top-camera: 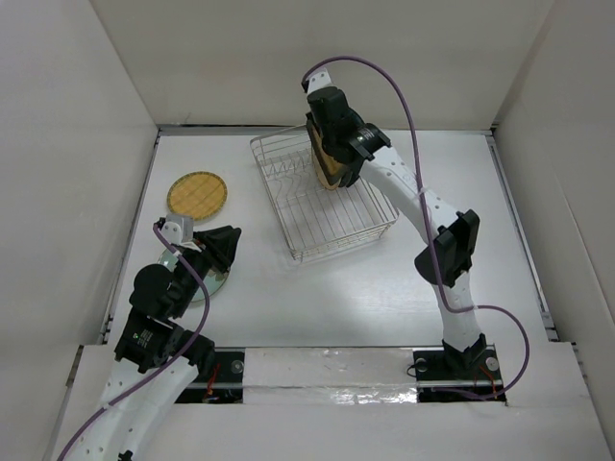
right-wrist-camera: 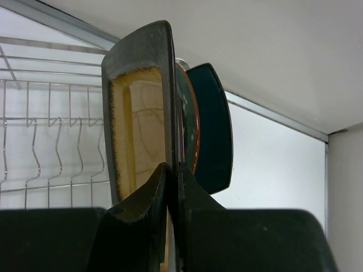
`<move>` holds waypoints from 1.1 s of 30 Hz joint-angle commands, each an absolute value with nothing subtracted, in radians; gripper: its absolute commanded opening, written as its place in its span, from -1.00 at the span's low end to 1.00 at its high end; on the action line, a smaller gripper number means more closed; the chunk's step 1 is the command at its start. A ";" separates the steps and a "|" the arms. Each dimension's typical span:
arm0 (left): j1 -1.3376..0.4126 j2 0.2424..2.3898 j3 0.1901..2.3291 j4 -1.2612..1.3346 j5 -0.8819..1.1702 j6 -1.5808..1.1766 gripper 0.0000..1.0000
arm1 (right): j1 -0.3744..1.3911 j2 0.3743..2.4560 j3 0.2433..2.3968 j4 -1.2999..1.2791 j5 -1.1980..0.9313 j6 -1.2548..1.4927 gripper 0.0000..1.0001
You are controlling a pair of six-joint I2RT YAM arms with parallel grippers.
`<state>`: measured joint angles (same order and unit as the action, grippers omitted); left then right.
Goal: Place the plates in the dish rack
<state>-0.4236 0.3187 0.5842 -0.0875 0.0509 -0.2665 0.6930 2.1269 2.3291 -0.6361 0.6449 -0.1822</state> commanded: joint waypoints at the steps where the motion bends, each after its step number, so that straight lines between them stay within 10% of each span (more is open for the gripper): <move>1: -0.419 0.327 0.603 -0.048 0.051 -0.259 -0.56 | 0.675 2.108 2.393 -0.558 0.649 -0.149 -1.00; 33: -0.419 0.342 0.604 -0.046 0.057 -0.261 -0.55 | 0.699 2.123 2.292 -0.480 0.896 0.057 -1.00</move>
